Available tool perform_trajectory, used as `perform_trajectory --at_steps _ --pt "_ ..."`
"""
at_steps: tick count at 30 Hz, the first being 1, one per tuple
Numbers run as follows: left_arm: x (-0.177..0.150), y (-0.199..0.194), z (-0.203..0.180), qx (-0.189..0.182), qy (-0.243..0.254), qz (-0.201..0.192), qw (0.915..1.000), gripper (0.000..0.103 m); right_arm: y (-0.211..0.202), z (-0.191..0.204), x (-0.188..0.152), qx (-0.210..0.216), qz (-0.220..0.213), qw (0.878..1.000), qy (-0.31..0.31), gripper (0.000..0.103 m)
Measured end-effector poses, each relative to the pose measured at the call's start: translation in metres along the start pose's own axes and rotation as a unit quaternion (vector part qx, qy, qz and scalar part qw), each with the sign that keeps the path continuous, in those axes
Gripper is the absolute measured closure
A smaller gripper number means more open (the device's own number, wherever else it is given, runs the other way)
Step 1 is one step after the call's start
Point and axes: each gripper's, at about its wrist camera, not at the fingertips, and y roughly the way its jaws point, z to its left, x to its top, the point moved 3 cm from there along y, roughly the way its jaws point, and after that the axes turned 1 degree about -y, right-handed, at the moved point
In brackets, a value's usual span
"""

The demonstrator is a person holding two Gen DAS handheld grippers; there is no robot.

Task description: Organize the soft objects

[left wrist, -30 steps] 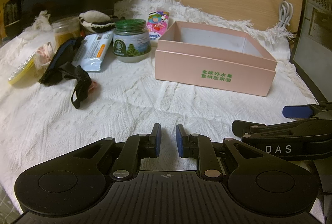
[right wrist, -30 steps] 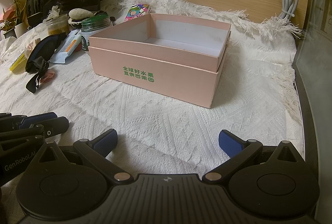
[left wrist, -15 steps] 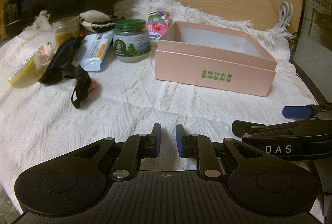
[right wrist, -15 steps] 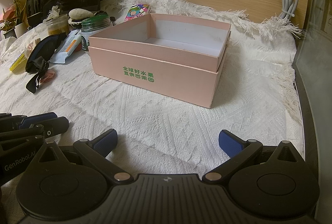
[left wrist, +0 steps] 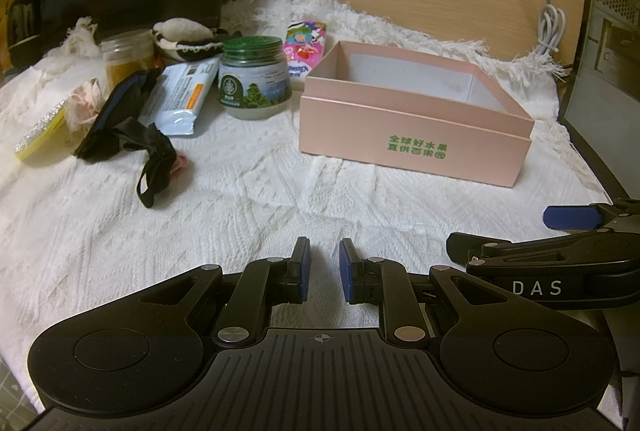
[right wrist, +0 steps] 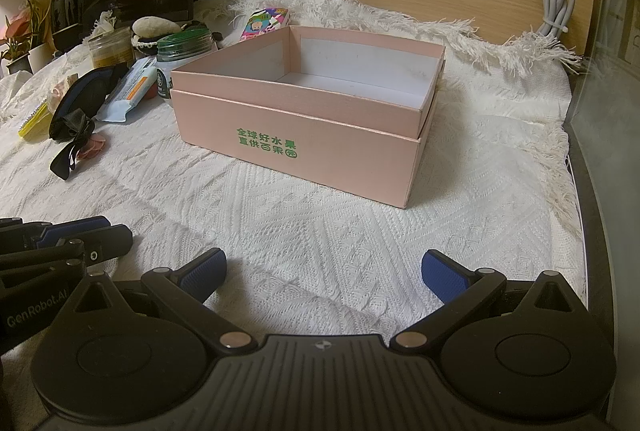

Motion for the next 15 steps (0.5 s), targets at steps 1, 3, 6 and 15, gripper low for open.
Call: perform_trajectory --at_steps 1,3,6,15 --pt "0.0 0.0 0.0 0.0 0.0 0.0 1.0 0.083 0.0 0.0 0.0 0.0 0.0 1.0 0.0 0.0" --pt "0.0 0.0 0.0 -0.001 -0.001 0.0 1.0 0.083 0.0 0.0 0.0 0.0 0.0 1.0 0.0 0.0" --pt "0.0 0.0 0.0 0.001 0.001 0.0 1.0 0.083 0.0 0.001 -0.001 0.002 0.0 1.0 0.002 0.0" --pt "0.011 -0.001 0.012 -0.035 -0.012 0.053 0.9979 0.084 0.0 0.0 0.009 0.012 0.079 0.997 -0.003 0.0"
